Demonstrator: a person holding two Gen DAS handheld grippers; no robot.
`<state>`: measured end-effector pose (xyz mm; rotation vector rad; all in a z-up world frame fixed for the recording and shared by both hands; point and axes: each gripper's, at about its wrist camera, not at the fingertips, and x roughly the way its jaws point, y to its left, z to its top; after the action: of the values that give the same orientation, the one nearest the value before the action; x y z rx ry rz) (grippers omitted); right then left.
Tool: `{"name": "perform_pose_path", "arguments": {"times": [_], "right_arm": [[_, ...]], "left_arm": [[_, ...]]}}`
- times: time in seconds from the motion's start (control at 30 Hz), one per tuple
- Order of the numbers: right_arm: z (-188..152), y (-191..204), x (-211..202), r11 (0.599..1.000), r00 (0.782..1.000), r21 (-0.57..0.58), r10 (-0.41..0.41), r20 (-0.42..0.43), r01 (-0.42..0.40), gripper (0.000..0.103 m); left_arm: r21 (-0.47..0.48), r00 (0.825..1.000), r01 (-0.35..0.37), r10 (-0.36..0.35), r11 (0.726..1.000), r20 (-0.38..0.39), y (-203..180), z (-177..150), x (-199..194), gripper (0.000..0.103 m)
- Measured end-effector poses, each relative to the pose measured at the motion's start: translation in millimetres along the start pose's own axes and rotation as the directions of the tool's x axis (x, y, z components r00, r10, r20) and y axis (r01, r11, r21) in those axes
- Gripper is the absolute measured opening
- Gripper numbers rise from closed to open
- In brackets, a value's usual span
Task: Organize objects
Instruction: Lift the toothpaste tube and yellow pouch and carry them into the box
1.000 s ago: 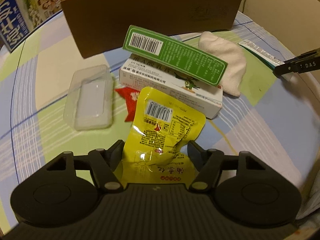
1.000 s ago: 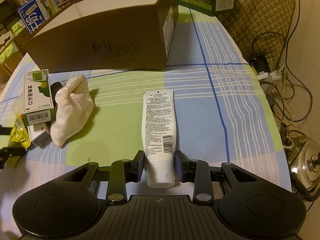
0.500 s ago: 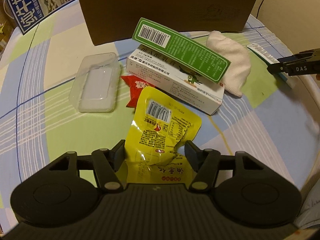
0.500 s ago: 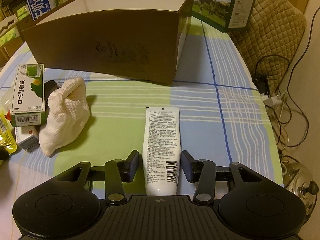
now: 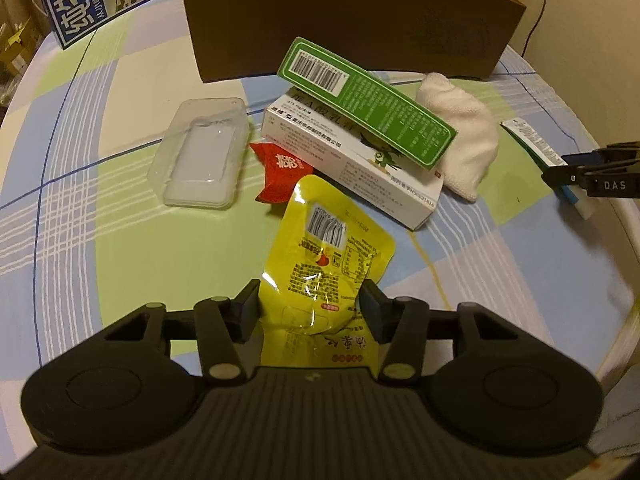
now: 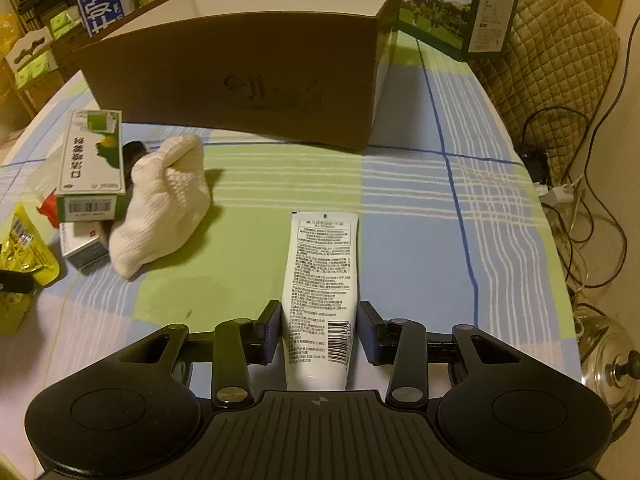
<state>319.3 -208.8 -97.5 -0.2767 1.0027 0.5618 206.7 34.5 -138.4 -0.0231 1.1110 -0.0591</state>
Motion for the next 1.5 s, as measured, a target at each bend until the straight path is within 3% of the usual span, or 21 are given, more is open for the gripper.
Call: {"name": "perform_pose_path", "arguments": {"times": [0.23, 0.4, 0.57, 0.97, 1.5], "right_arm": [[-1, -2, -1, 1.0, 1.0, 0.016, 0.007, 0.006, -0.007, 0.038], [-3, -1, -1, 1.0, 1.0, 0.019, 0.007, 0.015, -0.007, 0.038], [-4, -2, -2, 1.0, 1.0, 0.023, 0.008, 0.018, -0.009, 0.038], [-2, 0, -9, 0.997, 0.998, 0.054, 0.047, 0.032, -0.049, 0.037], [19, 9, -41, 0.99, 0.981, 0.061, 0.115, 0.157, -0.126, 0.037]], "left_arm": [[0.035, 1.0, 0.008, -0.008, 0.999, -0.014, -3, -4, -1, 0.053], [0.04, 1.0, 0.004, -0.003, 0.999, -0.021, -12, -6, -3, 0.041], [0.026, 0.999, 0.006, -0.005, 1.0, -0.032, -16, -8, -6, 0.037], [-0.03, 1.0, -0.021, 0.022, 0.999, 0.013, -11, 6, -29, 0.037], [-0.051, 0.995, -0.041, 0.046, 0.998, 0.084, -9, 35, -47, 0.037]]}}
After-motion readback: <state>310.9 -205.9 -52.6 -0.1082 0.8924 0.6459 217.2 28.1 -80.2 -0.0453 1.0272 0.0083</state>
